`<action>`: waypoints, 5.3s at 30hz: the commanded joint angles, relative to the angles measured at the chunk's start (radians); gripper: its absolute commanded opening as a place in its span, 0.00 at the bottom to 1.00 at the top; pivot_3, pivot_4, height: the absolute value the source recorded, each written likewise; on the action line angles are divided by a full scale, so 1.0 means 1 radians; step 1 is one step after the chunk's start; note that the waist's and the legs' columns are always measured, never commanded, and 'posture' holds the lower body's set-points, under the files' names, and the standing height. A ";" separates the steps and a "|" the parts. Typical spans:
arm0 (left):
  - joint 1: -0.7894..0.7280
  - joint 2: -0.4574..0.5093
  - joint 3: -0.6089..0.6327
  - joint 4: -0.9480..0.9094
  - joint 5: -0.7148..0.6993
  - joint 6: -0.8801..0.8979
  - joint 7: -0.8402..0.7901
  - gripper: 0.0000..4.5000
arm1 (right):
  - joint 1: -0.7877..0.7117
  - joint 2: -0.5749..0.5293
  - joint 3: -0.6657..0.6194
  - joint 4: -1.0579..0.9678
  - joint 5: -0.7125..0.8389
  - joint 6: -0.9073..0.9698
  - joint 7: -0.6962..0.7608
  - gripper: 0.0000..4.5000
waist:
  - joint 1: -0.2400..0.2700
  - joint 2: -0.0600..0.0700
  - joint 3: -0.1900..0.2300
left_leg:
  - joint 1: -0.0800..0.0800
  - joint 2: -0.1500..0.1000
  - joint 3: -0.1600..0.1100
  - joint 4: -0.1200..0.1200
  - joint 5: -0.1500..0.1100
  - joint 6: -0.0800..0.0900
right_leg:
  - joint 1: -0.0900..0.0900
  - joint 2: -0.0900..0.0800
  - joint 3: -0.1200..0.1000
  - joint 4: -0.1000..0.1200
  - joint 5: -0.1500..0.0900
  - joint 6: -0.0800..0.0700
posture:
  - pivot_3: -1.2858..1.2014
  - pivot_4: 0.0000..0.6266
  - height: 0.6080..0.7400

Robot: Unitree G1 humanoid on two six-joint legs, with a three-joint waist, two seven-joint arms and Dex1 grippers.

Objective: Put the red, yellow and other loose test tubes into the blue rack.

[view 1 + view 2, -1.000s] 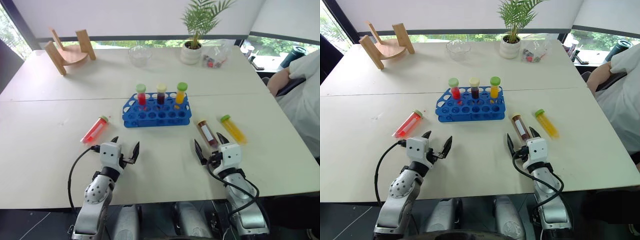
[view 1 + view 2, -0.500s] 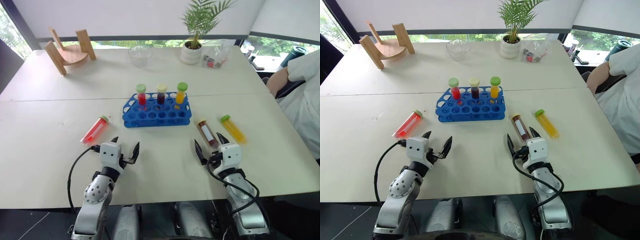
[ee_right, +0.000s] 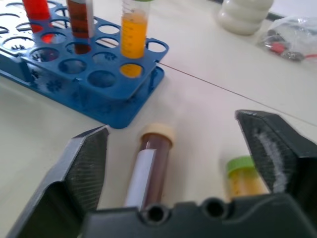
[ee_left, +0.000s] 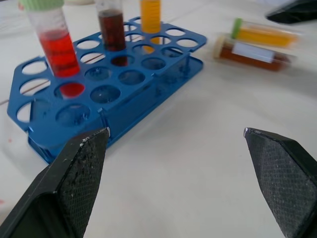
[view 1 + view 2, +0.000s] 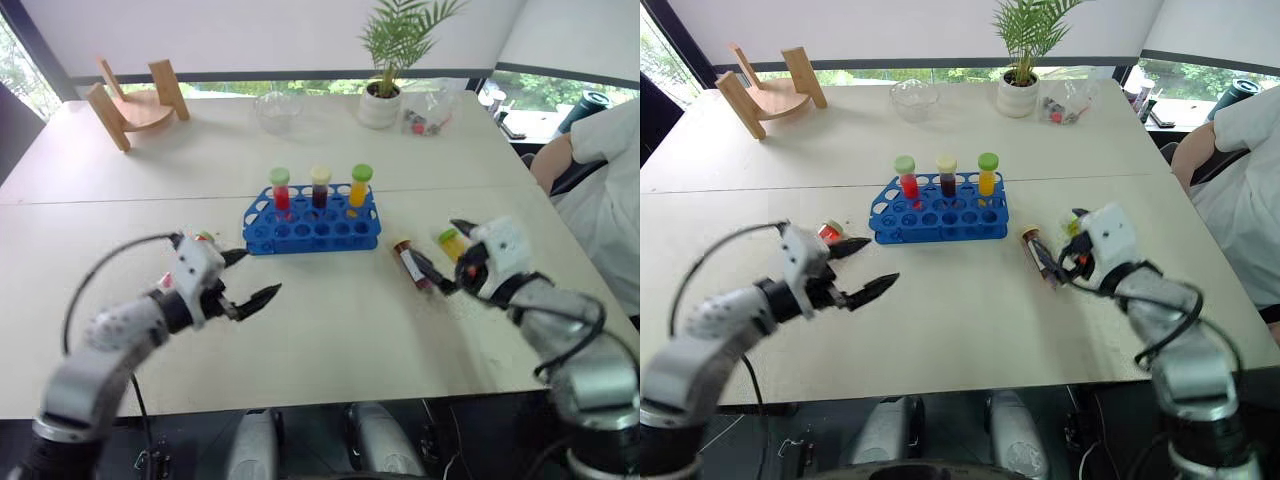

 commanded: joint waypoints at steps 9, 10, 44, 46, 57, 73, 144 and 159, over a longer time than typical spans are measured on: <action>-0.196 0.219 0.027 0.096 -0.175 0.137 -0.302 1.00 | -0.576 -0.301 0.426 0.591 0.030 0.378 0.343 1.00 | -0.011 0.001 0.002 | -0.006 0.000 0.002 -0.002 -0.005 0.010 | -0.007 0.000 -0.001 -0.002 -0.001 0.002 | 0.52 0.24 1.00; -0.201 0.220 0.025 0.097 -0.175 0.137 -0.307 1.00 | -0.591 -0.299 0.455 0.628 0.018 0.360 0.365 1.00 | -0.013 0.001 0.002 | -0.007 0.000 0.002 -0.002 -0.006 0.011 | -0.008 0.000 -0.001 -0.002 -0.001 0.003 | 0.52 0.24 1.00; -0.167 0.131 0.080 0.009 -0.217 0.162 -0.096 1.00 | -0.240 0.593 -0.018 0.397 0.072 -0.601 0.136 0.18 | -0.038 0.003 0.003 | -0.009 -0.001 -0.002 0.001 -0.003 0.006 | -0.008 -0.001 -0.002 0.003 0.001 0.007 | 0.52 0.24 1.00; -0.178 0.129 0.077 0.011 -0.221 0.165 -0.092 1.00 | -0.228 0.607 0.009 0.469 0.042 -0.699 0.138 0.18 | -0.039 0.003 0.003 | -0.008 -0.001 -0.002 0.001 -0.003 0.005 | -0.007 -0.001 -0.002 0.003 0.002 0.007 | 0.52 0.24 1.00; -0.179 0.130 0.078 -0.003 -0.229 0.180 -0.074 1.00 | -0.248 0.636 0.064 0.775 -0.011 -0.964 0.138 0.18 | -0.045 0.004 0.004 | -0.005 0.000 -0.002 -0.002 -0.003 0.005 | -0.007 0.000 -0.002 0.004 0.001 0.006 | 0.52 0.24 1.00; -0.172 0.126 0.079 -0.018 -0.241 0.181 -0.045 1.00 | -0.263 0.642 0.113 0.936 -0.038 -1.081 0.146 0.29 | -0.046 0.003 0.004 | -0.005 0.000 -0.002 -0.001 -0.003 0.005 | -0.007 0.000 -0.002 0.004 0.002 0.006 | 0.52 0.24 1.00; -0.124 0.178 0.132 -0.012 -0.249 0.225 -0.061 1.00 | -0.303 0.864 0.241 0.919 -0.189 -1.215 -0.162 0.19 | -0.048 0.000 0.003 | -0.005 0.001 -0.003 -0.004 -0.001 0.000 | -0.008 0.001 -0.003 0.005 0.001 0.004 | 0.52 0.24 1.00; -0.120 0.171 0.129 -0.019 -0.254 0.220 -0.040 1.00 | -0.281 0.858 0.247 1.008 -0.202 -1.291 -0.178 0.19 | -0.046 -0.001 0.003 | -0.005 0.000 -0.003 -0.003 0.000 -0.001 | -0.007 0.000 -0.003 0.005 0.001 0.004 | 0.52 0.24 1.00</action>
